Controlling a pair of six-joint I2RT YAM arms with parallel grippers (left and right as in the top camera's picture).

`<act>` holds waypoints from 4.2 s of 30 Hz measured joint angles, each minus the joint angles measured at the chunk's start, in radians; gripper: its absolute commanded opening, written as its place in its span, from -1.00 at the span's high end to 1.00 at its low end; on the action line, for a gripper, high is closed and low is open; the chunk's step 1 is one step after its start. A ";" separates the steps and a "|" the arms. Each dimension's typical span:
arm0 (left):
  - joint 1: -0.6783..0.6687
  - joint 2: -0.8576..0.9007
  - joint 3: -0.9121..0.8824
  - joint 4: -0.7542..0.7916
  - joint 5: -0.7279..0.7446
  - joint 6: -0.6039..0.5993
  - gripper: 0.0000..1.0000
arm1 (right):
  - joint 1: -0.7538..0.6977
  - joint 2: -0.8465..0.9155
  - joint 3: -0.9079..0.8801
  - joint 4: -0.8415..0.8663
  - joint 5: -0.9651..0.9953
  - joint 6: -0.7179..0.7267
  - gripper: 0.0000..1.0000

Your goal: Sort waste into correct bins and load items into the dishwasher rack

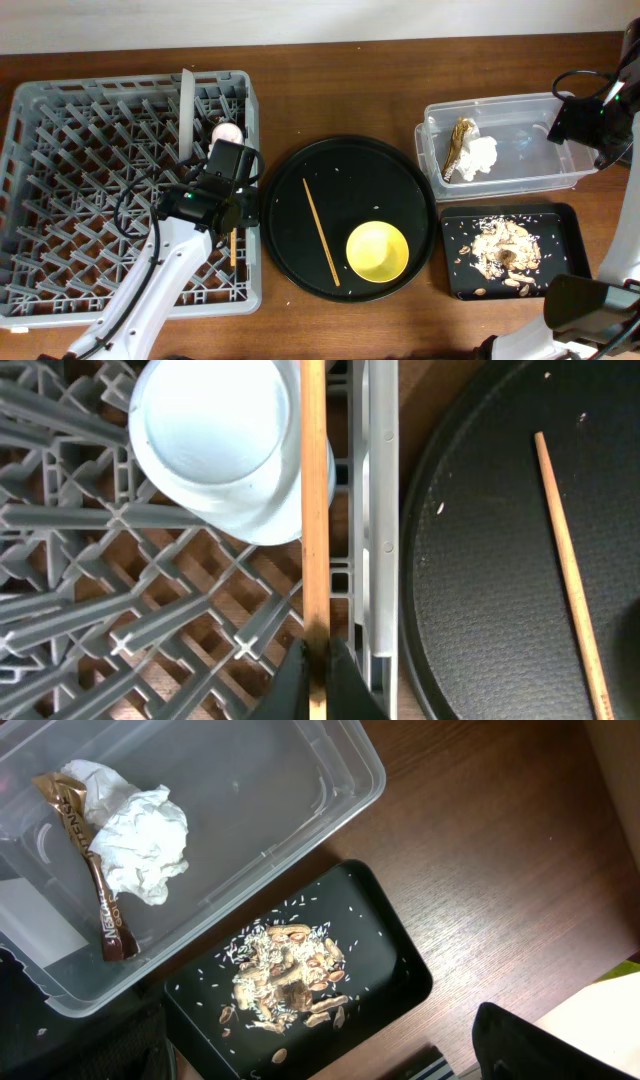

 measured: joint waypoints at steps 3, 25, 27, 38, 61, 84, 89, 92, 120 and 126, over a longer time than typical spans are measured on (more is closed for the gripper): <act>0.000 0.000 0.000 0.021 0.003 0.003 0.15 | 0.000 0.000 0.000 0.000 0.000 0.000 -0.97; -0.224 -0.070 0.035 0.112 0.206 -0.158 -0.03 | 0.000 0.000 0.000 0.001 0.000 0.000 -0.97; -0.268 -0.020 0.033 0.159 0.205 -0.206 -0.02 | 0.000 0.000 0.000 0.000 0.000 0.000 -0.97; -0.348 0.329 0.021 0.324 0.080 -0.461 0.22 | 0.000 0.000 0.000 0.000 0.000 0.000 -0.97; -0.350 0.469 0.057 0.332 0.028 -0.489 0.99 | 0.000 0.000 0.000 0.000 0.000 0.000 -0.97; -0.098 0.052 0.102 -0.137 -0.058 -0.063 1.00 | 0.000 0.000 0.000 0.000 0.000 -0.001 -0.97; -0.096 0.107 0.099 -0.130 -0.086 -0.063 0.95 | 0.000 0.000 0.000 0.000 0.000 0.000 -0.97; -0.096 0.120 0.099 -0.126 -0.107 -0.062 0.89 | 0.000 0.000 0.000 0.000 0.000 0.000 -0.97; -0.549 0.027 0.208 0.056 0.256 0.027 0.14 | 0.000 0.000 0.001 0.000 0.000 0.000 -0.97; -0.737 0.208 0.208 0.187 0.227 0.032 0.16 | 0.000 0.000 0.001 0.000 0.000 0.000 -0.97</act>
